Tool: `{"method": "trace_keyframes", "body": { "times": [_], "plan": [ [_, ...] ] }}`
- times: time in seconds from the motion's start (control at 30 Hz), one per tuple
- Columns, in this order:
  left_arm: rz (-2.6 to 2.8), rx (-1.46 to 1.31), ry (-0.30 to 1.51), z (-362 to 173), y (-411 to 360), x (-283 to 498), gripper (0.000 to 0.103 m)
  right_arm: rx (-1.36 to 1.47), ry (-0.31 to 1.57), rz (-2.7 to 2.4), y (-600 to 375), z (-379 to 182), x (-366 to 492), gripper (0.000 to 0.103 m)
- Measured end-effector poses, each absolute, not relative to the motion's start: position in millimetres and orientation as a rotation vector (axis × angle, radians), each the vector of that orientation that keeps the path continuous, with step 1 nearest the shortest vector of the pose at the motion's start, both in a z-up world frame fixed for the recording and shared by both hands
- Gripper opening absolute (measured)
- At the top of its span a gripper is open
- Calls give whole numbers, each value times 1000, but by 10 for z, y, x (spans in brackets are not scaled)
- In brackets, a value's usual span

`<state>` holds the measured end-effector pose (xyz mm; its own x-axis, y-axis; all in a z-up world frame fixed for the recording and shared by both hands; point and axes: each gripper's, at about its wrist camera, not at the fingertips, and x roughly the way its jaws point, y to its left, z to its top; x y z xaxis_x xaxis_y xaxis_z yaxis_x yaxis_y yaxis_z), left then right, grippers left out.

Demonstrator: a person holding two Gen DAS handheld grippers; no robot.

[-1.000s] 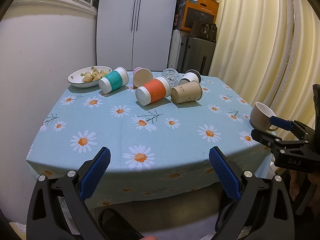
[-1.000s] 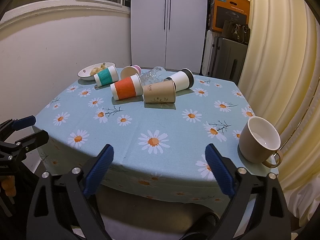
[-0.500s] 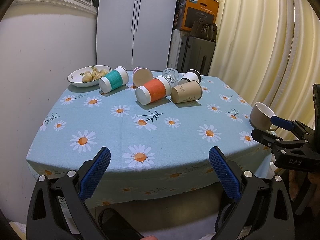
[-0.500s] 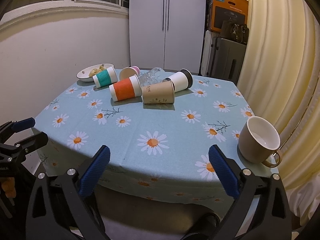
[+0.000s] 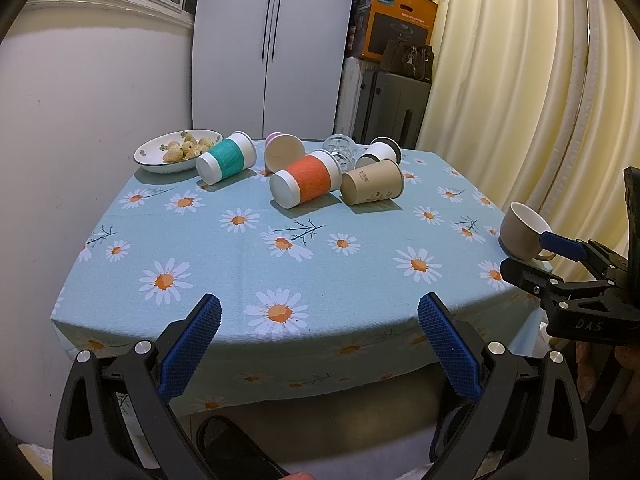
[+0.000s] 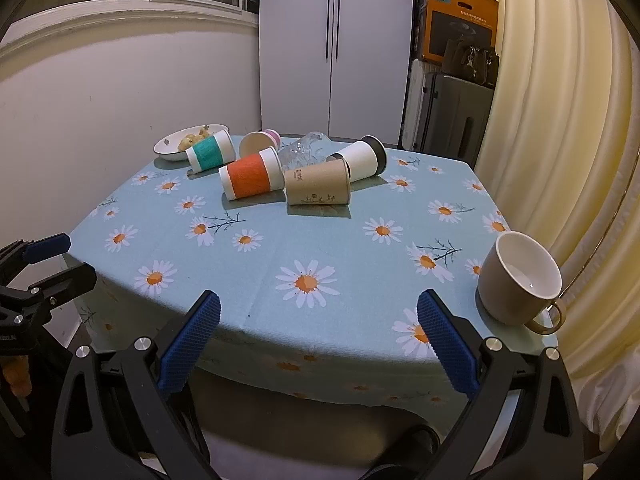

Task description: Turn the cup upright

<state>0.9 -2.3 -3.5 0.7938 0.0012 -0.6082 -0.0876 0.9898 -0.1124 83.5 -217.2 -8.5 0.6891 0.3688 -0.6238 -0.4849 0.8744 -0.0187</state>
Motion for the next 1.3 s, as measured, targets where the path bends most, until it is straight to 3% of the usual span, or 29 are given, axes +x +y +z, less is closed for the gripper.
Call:
{"method": "trace_keyframes", "body": {
  "times": [1.3],
  "plan": [
    [-31, -207, 710, -18, 53, 126, 96, -104, 733, 511, -2192, -108, 1011, 98]
  ]
}}
